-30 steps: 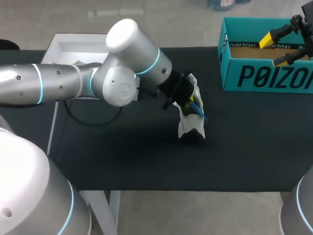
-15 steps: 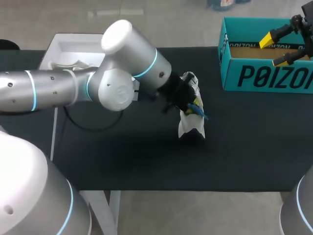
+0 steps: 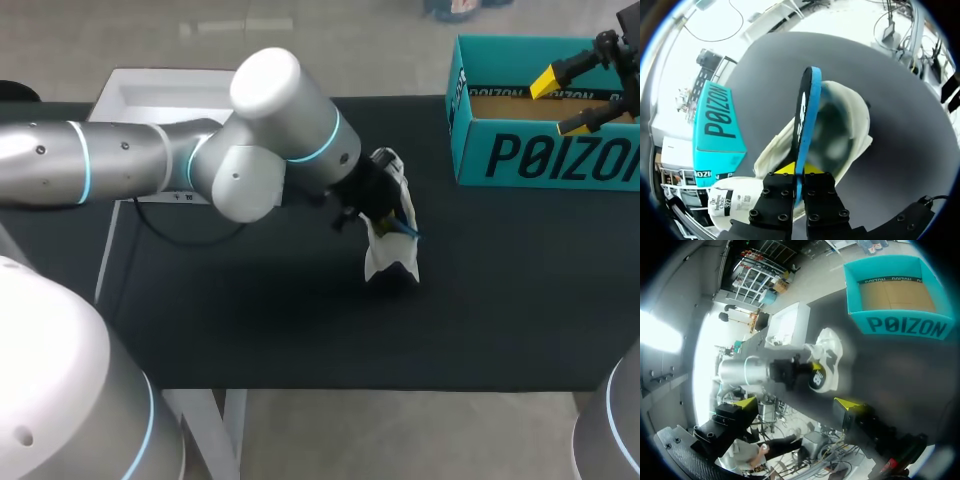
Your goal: Take the shoe out of the shoebox, open the shoe tongue, remove and reinsert the insole, then place the shoe into the shoebox
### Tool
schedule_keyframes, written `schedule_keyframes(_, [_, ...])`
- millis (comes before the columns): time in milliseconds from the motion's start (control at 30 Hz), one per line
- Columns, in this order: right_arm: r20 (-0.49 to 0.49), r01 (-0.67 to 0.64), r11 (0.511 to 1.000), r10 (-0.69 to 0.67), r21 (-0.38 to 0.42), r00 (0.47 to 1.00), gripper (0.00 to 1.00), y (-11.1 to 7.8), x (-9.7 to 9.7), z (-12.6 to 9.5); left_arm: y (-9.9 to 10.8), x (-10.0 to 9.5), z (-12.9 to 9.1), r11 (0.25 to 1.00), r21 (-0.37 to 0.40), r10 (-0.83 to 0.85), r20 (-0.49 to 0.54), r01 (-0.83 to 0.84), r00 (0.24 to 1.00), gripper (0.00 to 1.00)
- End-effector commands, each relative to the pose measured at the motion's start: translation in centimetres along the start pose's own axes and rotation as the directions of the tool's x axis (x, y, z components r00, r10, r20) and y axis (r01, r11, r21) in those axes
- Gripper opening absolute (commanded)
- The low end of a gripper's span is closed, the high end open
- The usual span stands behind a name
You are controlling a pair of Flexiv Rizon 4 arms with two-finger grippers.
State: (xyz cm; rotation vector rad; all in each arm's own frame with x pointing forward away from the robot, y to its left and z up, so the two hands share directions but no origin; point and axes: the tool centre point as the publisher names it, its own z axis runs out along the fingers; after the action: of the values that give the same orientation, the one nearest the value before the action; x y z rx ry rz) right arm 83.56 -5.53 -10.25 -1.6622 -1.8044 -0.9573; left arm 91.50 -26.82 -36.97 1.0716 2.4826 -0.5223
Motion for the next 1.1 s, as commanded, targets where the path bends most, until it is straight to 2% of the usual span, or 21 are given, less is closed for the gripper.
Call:
schedule_keyframes(33, [0.002, 0.000, 1.000, 0.000, 0.003, 1.000, 1.00, 0.2, -0.1, 0.0, -0.1, -0.1, 0.6, 1.000, -0.021, -0.020, -0.011, 0.019, 1.000, 0.00])
schedule_keyframes(100, [0.002, 0.000, 1.000, 0.000, 0.003, 1.000, 1.00, 0.2, -0.1, 0.0, -0.3, 0.1, 0.2, 1.000, -0.017, -0.025, -0.009, 0.025, 1.000, 0.00])
schedule_keyframes(133, [0.002, 0.000, 1.000, 0.000, 0.003, 1.000, 1.00, 0.2, -0.1, 0.0, -0.6, 0.2, -0.3, 0.999, 0.002, -0.033, -0.001, 0.033, 0.999, 0.19])
schedule_keyframes(167, [0.002, 0.000, 1.000, 0.000, 0.003, 1.000, 1.00, 0.2, -0.1, 0.0, -0.9, 0.2, -0.8, 1.000, 0.013, -0.028, 0.008, 0.028, 1.000, 0.49])
schedule_keyframes(200, [0.002, 0.000, 1.000, 0.000, 0.003, 1.000, 1.00, 0.2, -0.1, 0.0, -1.3, 0.2, -1.3, 1.000, 0.017, -0.020, 0.017, 0.020, 1.000, 0.68])
schedule_keyframes(233, [0.002, 0.000, 1.000, 0.000, 0.003, 1.000, 1.00, 0.2, -0.1, 0.0, -1.7, 0.2, -1.8, 1.000, 0.025, -0.014, 0.028, 0.013, 1.000, 0.69])
schedule_keyframes(300, [0.002, 0.000, 1.000, 0.000, 0.003, 1.000, 1.00, 0.2, -0.1, 0.0, -2.6, 0.1, -2.7, 0.999, 0.035, 0.003, 0.046, -0.005, 0.999, 0.62])
schedule_keyframes(333, [0.002, 0.000, 1.000, 0.000, 0.003, 1.000, 1.00, 0.2, -0.1, 0.0, -3.0, 0.1, -3.0, 0.999, 0.039, 0.008, 0.059, -0.011, 0.998, 0.49])
schedule_keyframes(367, [0.002, 0.000, 1.000, 0.000, 0.003, 1.000, 1.00, 0.2, -0.1, 0.0, -3.3, 0.1, -3.2, 0.999, 0.048, 0.015, 0.066, -0.018, 0.998, 0.42])
schedule_keyframes(433, [0.002, 0.000, 1.000, 0.000, 0.003, 1.000, 1.00, 0.2, -0.1, 0.0, -3.8, 0.1, -3.3, 0.998, 0.058, 0.024, 0.069, -0.028, 0.997, 0.16])
schedule_keyframes(467, [0.002, 0.000, 1.000, 0.000, 0.003, 1.000, 1.00, 0.2, -0.1, 0.0, -4.1, 0.1, -3.3, 0.998, 0.061, 0.030, 0.069, -0.034, 0.997, 0.00])
schedule_keyframes(600, [0.002, 0.000, 1.000, 0.000, 0.003, 1.000, 1.00, 0.2, -0.1, 0.0, -4.0, 0.4, -2.4, 0.997, 0.059, 0.039, 0.050, -0.042, 0.998, 0.00])
schedule_keyframes(933, [0.002, 0.000, 1.000, 0.000, 0.003, 1.000, 1.00, 0.2, -0.1, 0.0, -1.3, -0.1, -1.0, 0.997, -0.060, 0.041, 0.040, -0.038, 0.998, 0.00])
schedule_keyframes(1100, [0.002, 0.000, 1.000, 0.000, 0.003, 1.000, 1.00, 0.2, -0.1, 0.0, -0.6, -0.4, -0.4, 0.999, -0.046, 0.021, 0.033, -0.020, 0.999, 0.00])
